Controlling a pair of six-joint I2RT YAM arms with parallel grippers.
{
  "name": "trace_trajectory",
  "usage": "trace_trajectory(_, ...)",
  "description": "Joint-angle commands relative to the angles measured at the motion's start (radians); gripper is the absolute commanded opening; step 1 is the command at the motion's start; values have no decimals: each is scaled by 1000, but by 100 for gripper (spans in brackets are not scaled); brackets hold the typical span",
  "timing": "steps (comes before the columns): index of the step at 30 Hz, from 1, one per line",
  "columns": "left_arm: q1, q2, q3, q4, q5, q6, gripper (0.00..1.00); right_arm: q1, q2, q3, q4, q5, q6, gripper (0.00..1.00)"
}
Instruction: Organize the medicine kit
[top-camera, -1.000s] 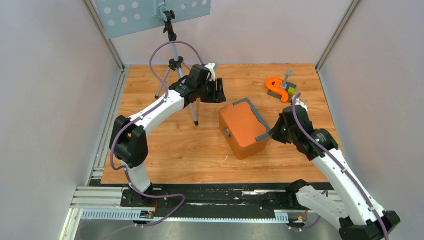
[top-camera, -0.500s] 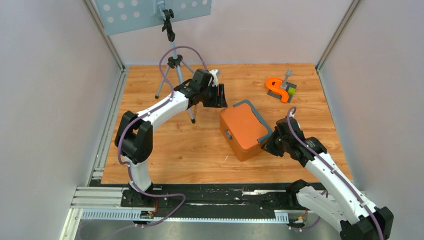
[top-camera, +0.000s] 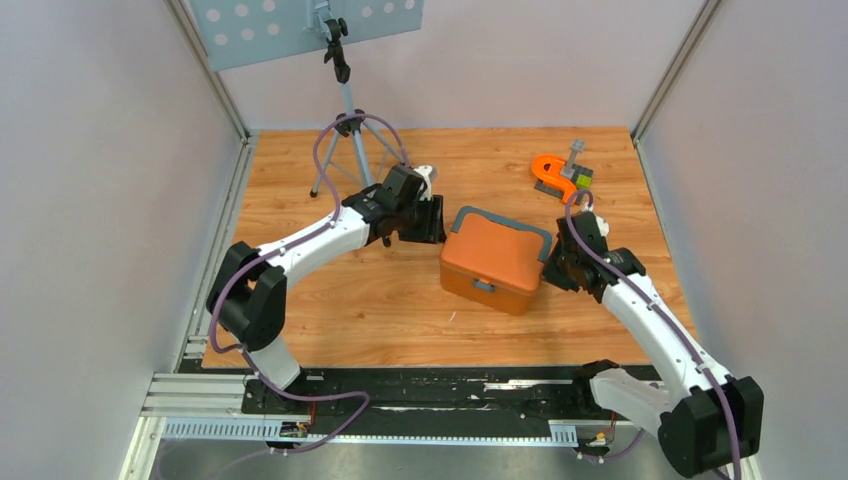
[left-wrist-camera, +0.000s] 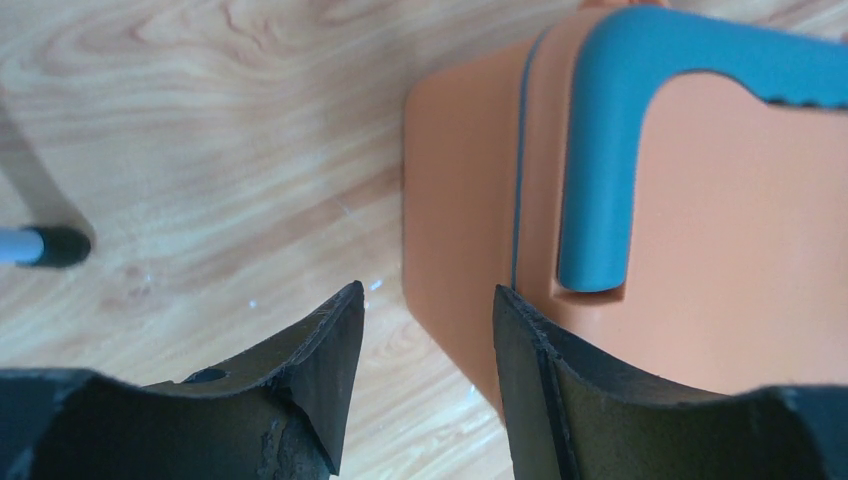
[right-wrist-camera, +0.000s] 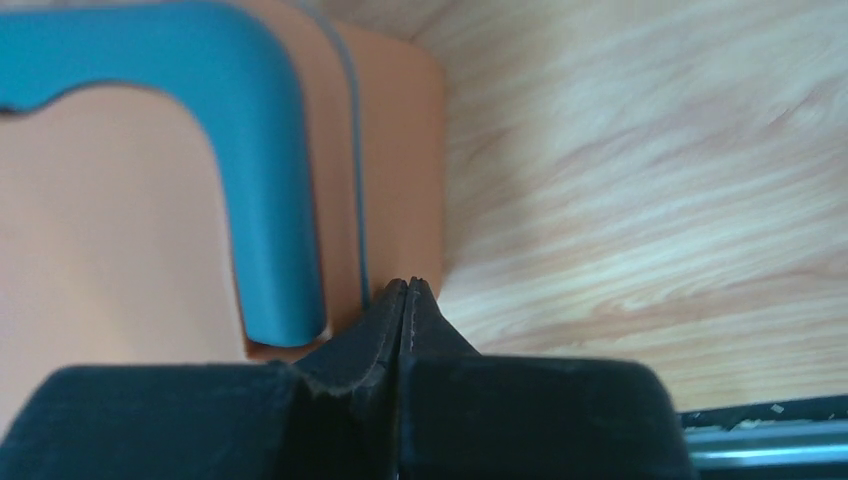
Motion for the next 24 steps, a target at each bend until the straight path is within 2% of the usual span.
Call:
trace_trajectory(1, -80, -110, -27, -51, 64, -53, 60, -85, 62, 96, 232, -62, -114, 0)
trace_trajectory(7, -88, -203, -35, -149, -19, -49, 62, -176, 32, 109, 207, -52, -160, 0)
trace_trajectory(11, -94, -247, -21, -194, -59, -47, 64, -257, -42, 102, 162, -62, -174, 16)
trace_trajectory(14, -105, -278, 3, -219, -106, -32, 65, -271, -100, 103, 125, -67, -172, 21)
trace_trajectory(18, -125, -279, 41, -214, -97, -10, 62, -272, -162, 111, 78, -113, -145, 18)
trace_trajectory(24, -230, -191, 139, -185, -60, 26, 54, -269, -289, 48, 63, -374, -52, 10)
